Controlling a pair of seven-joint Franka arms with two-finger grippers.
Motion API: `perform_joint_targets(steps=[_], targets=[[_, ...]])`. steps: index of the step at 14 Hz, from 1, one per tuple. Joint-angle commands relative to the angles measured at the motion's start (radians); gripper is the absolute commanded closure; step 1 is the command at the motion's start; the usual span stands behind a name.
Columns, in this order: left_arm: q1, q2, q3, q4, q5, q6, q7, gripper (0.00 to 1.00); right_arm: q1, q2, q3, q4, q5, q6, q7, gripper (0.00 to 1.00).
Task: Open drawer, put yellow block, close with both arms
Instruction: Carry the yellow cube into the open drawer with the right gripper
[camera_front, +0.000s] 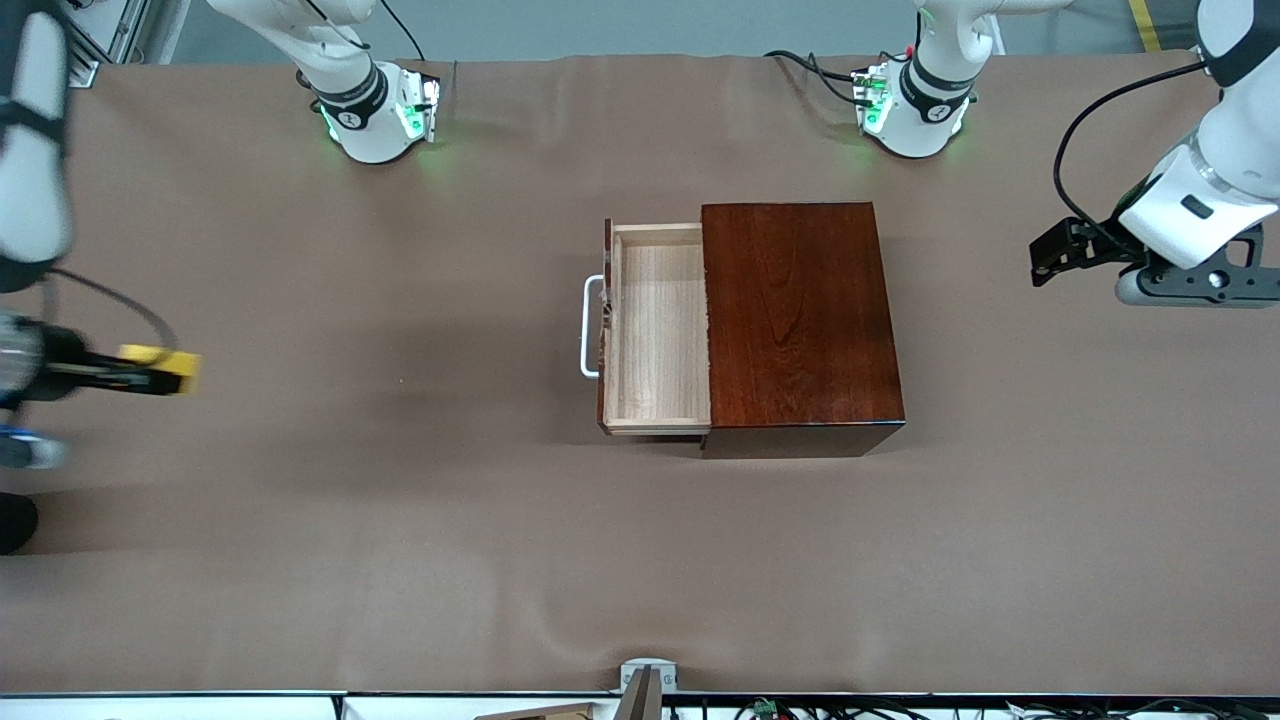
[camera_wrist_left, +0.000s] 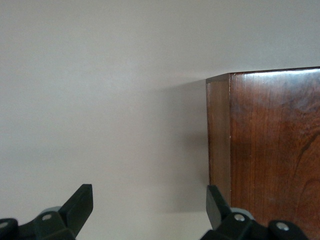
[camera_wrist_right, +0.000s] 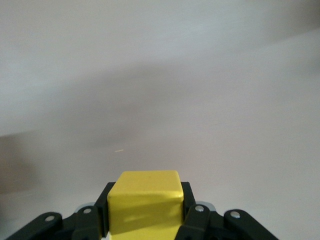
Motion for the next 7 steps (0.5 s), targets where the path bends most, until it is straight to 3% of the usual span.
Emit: perform_joint_targets(steps=[1, 7], targets=[[-0.002, 0.001, -0.006, 0.038, 0.023, -0.025, 0.020, 0.00, 0.161, -0.009, -0.015, -0.029, 0.063, 0.042, 0.101, 0.98], [-0.001, 0.035, -0.020, 0.085, 0.015, -0.026, -0.001, 0.00, 0.499, 0.061, -0.015, -0.024, 0.092, 0.365, 0.405, 1.00]])
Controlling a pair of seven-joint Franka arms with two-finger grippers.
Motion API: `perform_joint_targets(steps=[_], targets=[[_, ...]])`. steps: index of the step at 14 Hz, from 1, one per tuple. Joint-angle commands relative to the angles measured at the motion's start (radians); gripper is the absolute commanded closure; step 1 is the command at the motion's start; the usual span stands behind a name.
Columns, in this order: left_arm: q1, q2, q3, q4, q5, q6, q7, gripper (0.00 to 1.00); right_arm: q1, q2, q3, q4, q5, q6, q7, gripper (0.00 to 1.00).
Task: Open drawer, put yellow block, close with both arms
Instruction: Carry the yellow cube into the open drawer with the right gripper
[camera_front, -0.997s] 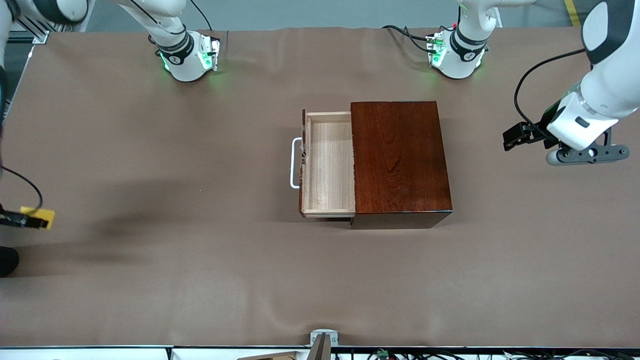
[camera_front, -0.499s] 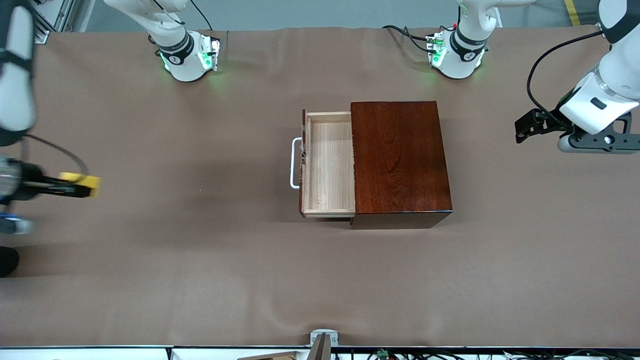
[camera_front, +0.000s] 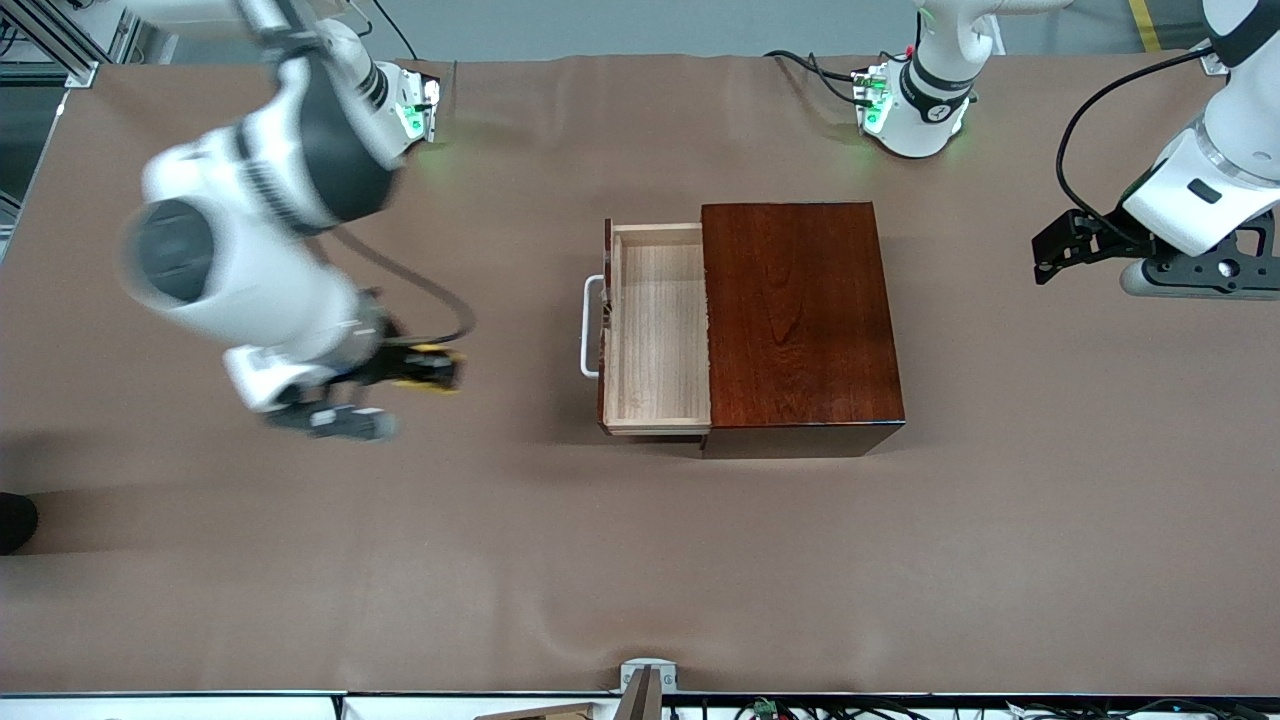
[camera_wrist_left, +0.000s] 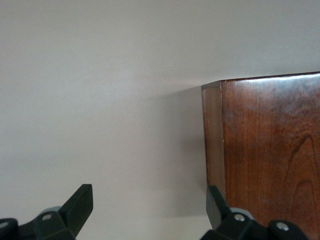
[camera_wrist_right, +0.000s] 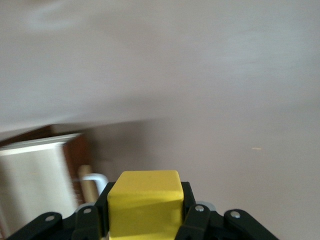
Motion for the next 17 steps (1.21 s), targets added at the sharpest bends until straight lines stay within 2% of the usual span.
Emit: perform_joint_targets(steps=[1, 9, 12, 17], targets=[[0.001, 0.041, -0.005, 0.076, 0.013, -0.025, 0.002, 0.00, 0.123, 0.044, -0.019, 0.001, 0.013, 0.118, 0.068, 1.00], [-0.003, 0.039, -0.008, 0.087, 0.004, -0.025, 0.003, 0.00, 0.255, 0.164, -0.020, -0.002, 0.004, 0.310, 0.054, 1.00], [-0.002, 0.039, -0.007, 0.087, 0.004, -0.025, 0.003, 0.00, 0.260, 0.202, -0.020, -0.007, 0.007, 0.412, 0.054, 1.00], [-0.002, 0.038, -0.008, 0.087, 0.003, -0.025, 0.003, 0.00, 0.290, 0.266, -0.020, -0.008, 0.002, 0.485, 0.062, 1.00]])
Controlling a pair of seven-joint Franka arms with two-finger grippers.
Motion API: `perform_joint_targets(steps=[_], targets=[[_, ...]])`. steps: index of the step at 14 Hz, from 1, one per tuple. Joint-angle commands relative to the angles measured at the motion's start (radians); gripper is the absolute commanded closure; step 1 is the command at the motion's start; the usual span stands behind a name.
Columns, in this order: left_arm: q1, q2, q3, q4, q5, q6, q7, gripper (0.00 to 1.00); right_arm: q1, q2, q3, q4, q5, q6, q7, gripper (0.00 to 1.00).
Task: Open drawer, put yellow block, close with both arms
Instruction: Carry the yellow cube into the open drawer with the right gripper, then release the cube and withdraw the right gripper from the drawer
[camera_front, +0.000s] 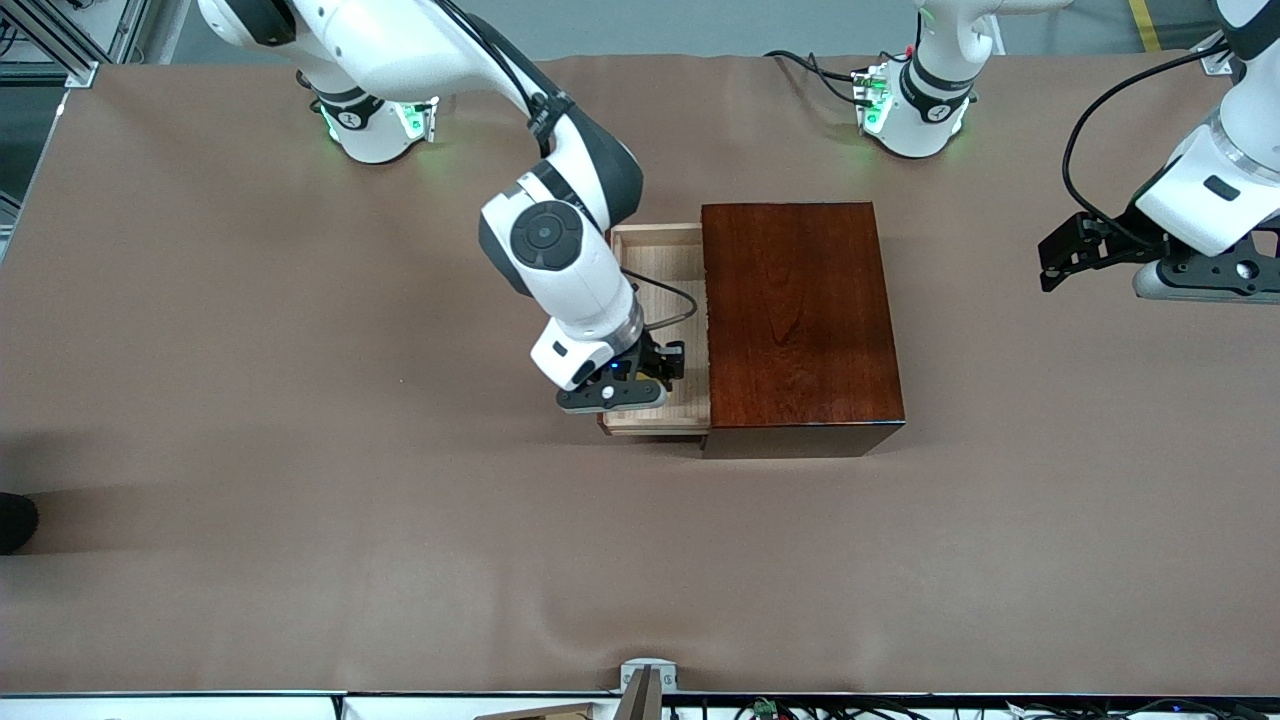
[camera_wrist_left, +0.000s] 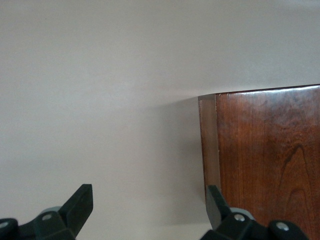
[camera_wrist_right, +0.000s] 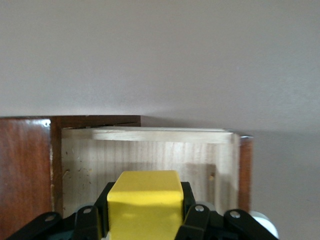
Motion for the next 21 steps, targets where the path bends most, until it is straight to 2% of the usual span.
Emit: perform_joint_targets(steps=[1, 2, 3, 4, 5, 6, 10, 14, 17, 21], targets=[[-0.003, 0.010, -0.004, 0.028, 0.003, -0.025, 0.003, 0.00, 0.019, 0.031, -0.014, 0.006, 0.002, 0.026, 0.003, 1.00], [-0.001, 0.010, -0.004, 0.028, 0.001, -0.025, 0.003, 0.00, 0.026, 0.034, -0.014, 0.006, 0.002, 0.030, 0.003, 0.99], [0.000, 0.011, -0.004, 0.028, 0.001, -0.025, 0.003, 0.00, 0.026, 0.034, -0.014, 0.004, 0.006, 0.030, 0.003, 0.93], [0.000, 0.011, -0.004, 0.028, 0.001, -0.026, 0.003, 0.00, 0.026, 0.034, -0.014, 0.003, 0.012, 0.030, 0.006, 0.79], [0.000, 0.011, -0.004, 0.027, 0.001, -0.026, 0.003, 0.00, 0.026, 0.034, -0.014, 0.004, 0.019, 0.030, 0.014, 0.34], [0.002, 0.019, -0.003, 0.027, 0.001, -0.025, 0.005, 0.00, 0.026, 0.031, -0.014, 0.004, 0.015, 0.028, 0.044, 0.00], [-0.001, 0.013, -0.004, 0.030, 0.001, -0.025, 0.003, 0.00, 0.019, -0.008, -0.012, 0.007, 0.012, -0.048, 0.045, 0.00], [0.002, 0.010, -0.015, 0.046, 0.001, -0.032, 0.002, 0.00, -0.019, -0.142, -0.012, 0.012, 0.021, -0.278, 0.042, 0.00], [0.003, 0.000, -0.025, 0.050, 0.001, -0.060, 0.000, 0.00, -0.123, -0.266, -0.015, 0.010, 0.019, -0.497, -0.004, 0.00], [-0.015, 0.016, -0.036, 0.060, 0.004, -0.060, 0.006, 0.00, -0.360, -0.389, -0.023, 0.000, -0.010, -0.702, -0.215, 0.00]])
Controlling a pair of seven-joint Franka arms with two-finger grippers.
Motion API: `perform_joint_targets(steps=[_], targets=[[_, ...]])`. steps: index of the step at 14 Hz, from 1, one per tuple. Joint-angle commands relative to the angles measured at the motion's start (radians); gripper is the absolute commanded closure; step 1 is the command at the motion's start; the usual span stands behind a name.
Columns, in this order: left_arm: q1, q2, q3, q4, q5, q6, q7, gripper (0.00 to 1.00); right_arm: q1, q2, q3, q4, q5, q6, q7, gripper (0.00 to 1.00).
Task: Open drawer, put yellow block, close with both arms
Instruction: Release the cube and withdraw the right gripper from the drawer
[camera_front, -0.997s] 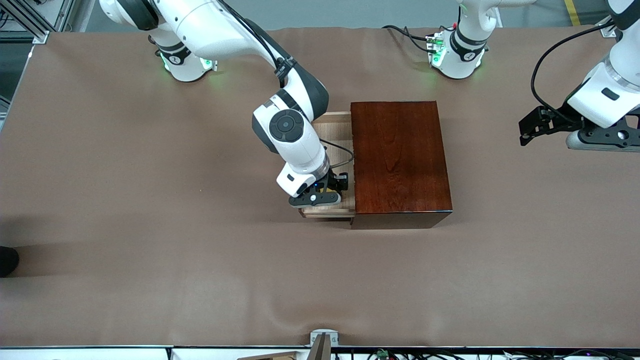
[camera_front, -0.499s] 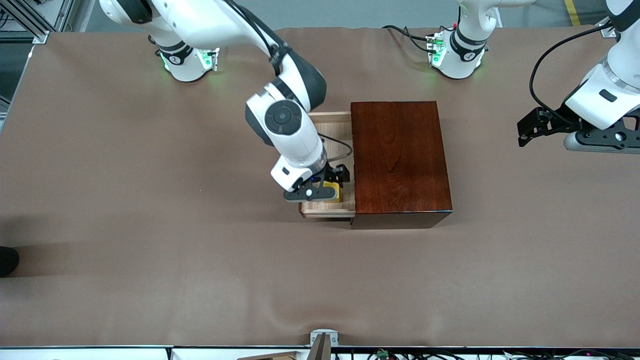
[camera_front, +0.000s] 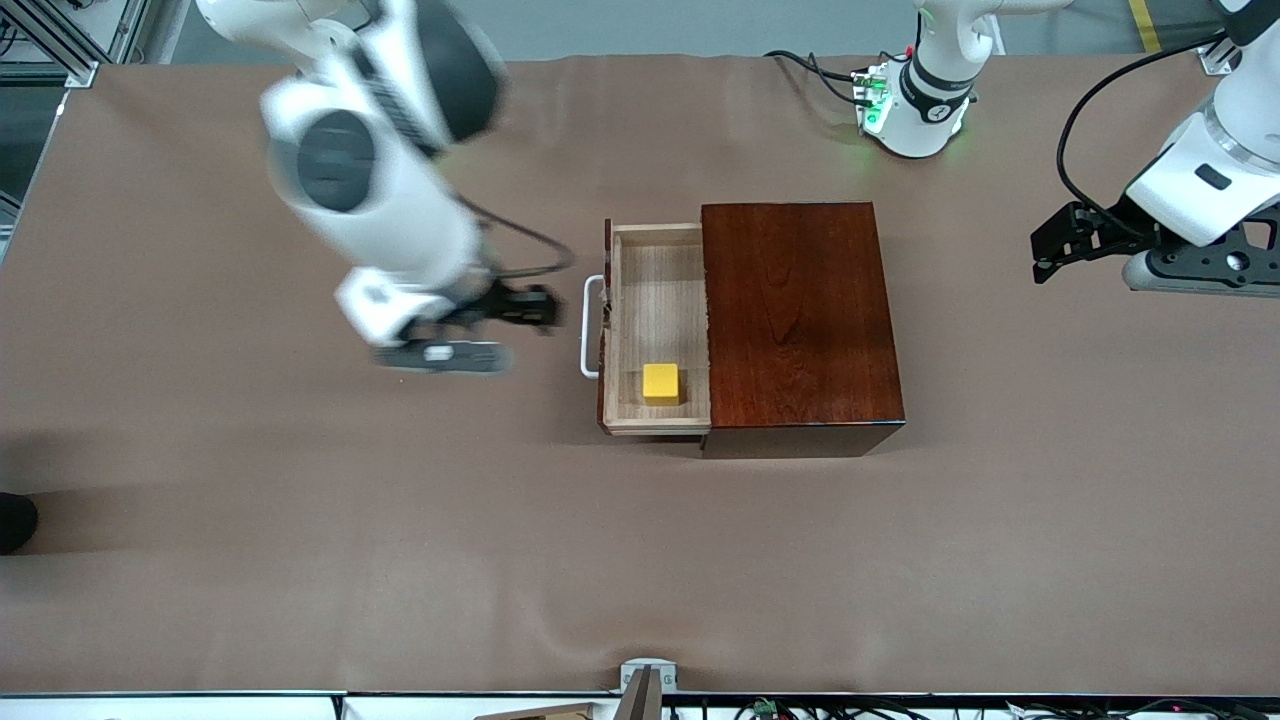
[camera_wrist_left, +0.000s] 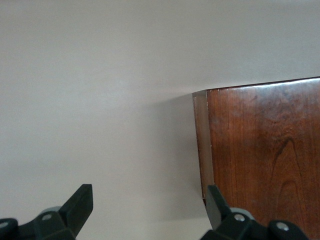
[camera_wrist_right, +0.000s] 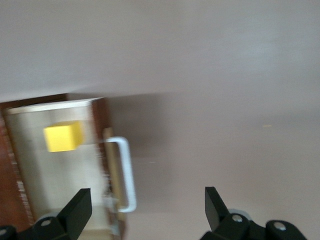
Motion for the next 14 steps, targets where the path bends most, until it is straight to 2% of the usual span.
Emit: perform_joint_targets(steps=[1, 4, 8, 11, 14], targets=[[-0.023, 0.012, -0.018, 0.036, 0.004, -0.021, 0.002, 0.00, -0.195, -0.079, 0.015, -0.048, -0.012, -0.077, -0.185, 0.00], [-0.025, 0.072, -0.019, 0.042, -0.019, -0.021, 0.003, 0.00, -0.370, -0.145, 0.015, -0.112, -0.038, -0.083, -0.365, 0.00], [-0.017, 0.134, -0.009, 0.043, -0.069, -0.013, -0.023, 0.00, -0.470, -0.222, 0.017, -0.212, -0.107, -0.063, -0.413, 0.00], [-0.105, 0.216, -0.032, 0.049, -0.054, -0.003, -0.221, 0.00, -0.525, -0.292, 0.015, -0.313, -0.121, 0.018, -0.488, 0.00], [-0.208, 0.273, -0.033, 0.092, -0.059, 0.000, -0.507, 0.00, -0.532, -0.326, 0.017, -0.342, -0.121, 0.009, -0.499, 0.00]])
